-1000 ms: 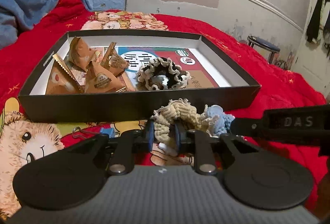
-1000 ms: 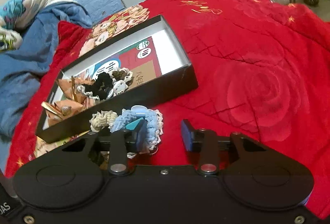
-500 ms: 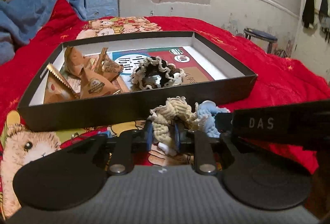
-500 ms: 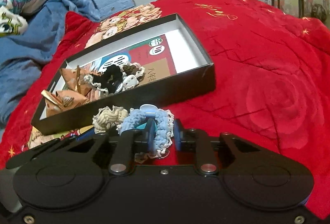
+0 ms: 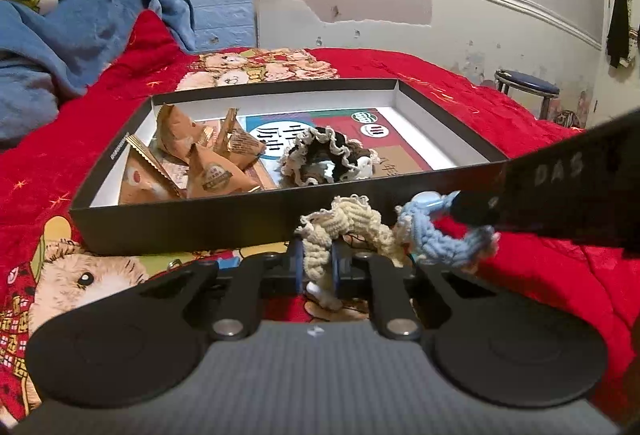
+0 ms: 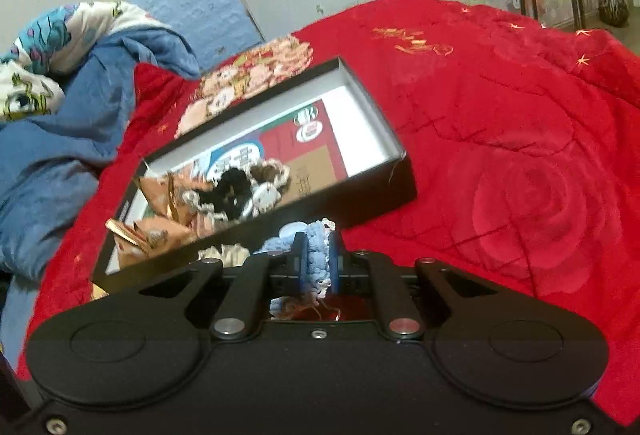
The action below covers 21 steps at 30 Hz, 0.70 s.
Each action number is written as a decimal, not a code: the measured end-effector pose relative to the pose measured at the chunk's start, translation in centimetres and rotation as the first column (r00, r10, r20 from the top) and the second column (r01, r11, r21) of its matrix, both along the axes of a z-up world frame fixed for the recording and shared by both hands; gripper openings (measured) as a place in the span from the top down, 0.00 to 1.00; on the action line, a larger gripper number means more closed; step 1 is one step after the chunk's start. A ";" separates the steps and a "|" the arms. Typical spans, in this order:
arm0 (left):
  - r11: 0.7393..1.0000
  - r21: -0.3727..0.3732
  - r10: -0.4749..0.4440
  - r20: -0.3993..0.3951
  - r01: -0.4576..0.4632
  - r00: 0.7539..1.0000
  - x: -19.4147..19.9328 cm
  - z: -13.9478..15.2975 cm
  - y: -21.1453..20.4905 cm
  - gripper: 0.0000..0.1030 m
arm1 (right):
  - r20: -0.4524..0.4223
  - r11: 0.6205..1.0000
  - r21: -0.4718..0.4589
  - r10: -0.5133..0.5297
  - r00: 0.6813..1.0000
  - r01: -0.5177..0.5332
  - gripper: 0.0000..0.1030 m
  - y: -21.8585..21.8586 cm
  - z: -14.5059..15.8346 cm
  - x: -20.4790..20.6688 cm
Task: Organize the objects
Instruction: 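Grasp the cream rope scrunchie with the left tool while the right tool grasps the blue crochet scrunchie, then carry both scrunchies up and over the black box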
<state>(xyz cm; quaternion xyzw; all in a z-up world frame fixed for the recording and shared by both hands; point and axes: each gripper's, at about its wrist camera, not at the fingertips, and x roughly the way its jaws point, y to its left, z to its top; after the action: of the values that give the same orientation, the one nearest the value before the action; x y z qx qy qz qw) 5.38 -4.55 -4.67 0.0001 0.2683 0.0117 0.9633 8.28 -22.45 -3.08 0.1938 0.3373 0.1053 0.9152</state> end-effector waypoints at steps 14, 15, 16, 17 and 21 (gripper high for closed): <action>0.998 0.016 0.056 -0.016 -0.056 0.998 0.2 1.0 0.4 0.87 | 0.050 0.997 0.083 -0.006 0.999 0.002 0.89 -0.9 1.3 -0.4; 0.998 0.013 0.062 -0.021 -0.062 0.998 0.2 1.0 0.6 0.87 | 0.054 0.996 0.089 -0.010 0.998 0.005 0.89 -0.9 1.4 -0.4; 0.998 0.007 0.069 -0.031 -0.069 0.997 0.3 1.1 0.7 0.87 | 0.056 0.995 0.095 -0.010 0.998 0.005 0.89 -1.0 1.4 -0.4; 0.997 0.002 0.075 -0.041 -0.075 0.996 0.4 1.2 0.8 0.87 | 0.056 0.995 0.098 -0.009 0.998 0.004 0.89 -0.9 1.4 -0.4; 0.996 -0.011 0.084 -0.052 -0.085 0.995 0.4 1.3 1.2 0.87 | 0.063 0.996 0.084 0.006 0.998 -0.011 0.89 -0.5 1.5 -0.5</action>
<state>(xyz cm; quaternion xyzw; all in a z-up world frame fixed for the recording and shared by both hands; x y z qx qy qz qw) 5.81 -3.31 -3.34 -0.0175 0.2928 0.0506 0.9547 7.78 -22.91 -1.60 0.2274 0.3044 0.1296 0.9159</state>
